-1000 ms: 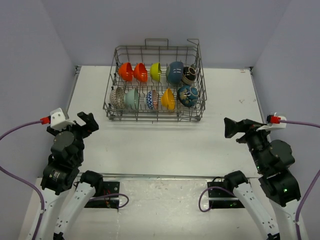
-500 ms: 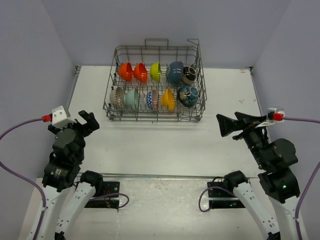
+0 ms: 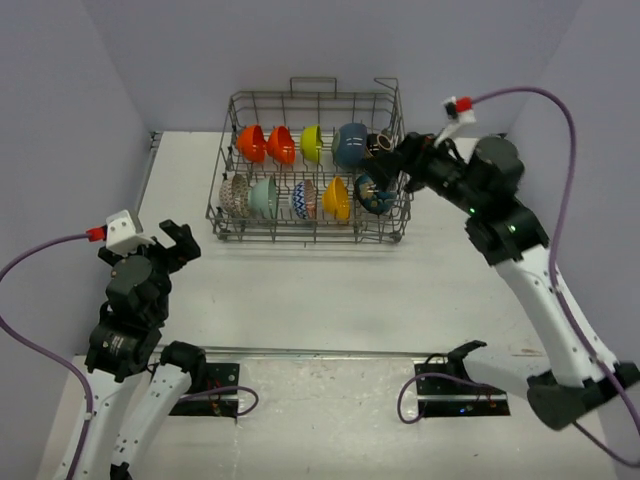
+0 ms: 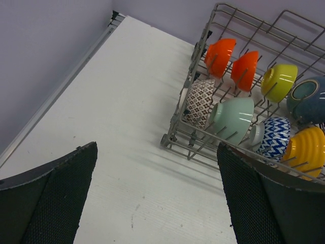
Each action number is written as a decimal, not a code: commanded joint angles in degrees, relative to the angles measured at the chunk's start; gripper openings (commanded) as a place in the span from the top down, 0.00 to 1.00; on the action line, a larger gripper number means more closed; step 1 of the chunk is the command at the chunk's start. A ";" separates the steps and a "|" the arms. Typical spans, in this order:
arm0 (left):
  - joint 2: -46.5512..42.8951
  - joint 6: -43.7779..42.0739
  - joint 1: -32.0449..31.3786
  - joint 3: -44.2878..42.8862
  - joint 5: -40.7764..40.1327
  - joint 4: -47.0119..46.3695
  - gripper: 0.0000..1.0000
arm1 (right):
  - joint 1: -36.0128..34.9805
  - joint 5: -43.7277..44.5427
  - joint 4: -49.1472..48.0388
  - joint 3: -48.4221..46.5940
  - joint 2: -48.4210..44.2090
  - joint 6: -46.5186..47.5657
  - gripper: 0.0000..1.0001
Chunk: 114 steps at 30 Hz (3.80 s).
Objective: Unload the bowls from the dish rack
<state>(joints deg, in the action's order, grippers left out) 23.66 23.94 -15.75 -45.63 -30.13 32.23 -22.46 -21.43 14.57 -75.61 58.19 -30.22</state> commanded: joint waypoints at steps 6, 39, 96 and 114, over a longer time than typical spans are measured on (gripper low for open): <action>2.18 -1.09 0.63 -0.08 1.56 -2.70 0.00 | -7.68 16.50 17.15 -18.32 24.32 5.43 0.01; -0.11 -2.06 0.72 0.71 5.78 -4.10 0.00 | -3.82 3.34 15.32 -27.31 58.79 1.30 0.48; -0.72 -1.97 0.63 0.54 4.64 -3.66 0.00 | 1.80 -17.42 12.76 -29.41 49.65 -1.60 1.00; -0.89 3.38 3.44 -2.09 -7.55 1.07 0.00 | -37.72 35.46 24.03 -24.33 38.02 28.71 1.00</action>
<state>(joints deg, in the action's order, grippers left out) 23.27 24.16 -14.06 -45.25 -29.87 31.48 -55.09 -5.52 35.75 -102.63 92.20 -9.06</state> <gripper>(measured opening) 0.997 0.076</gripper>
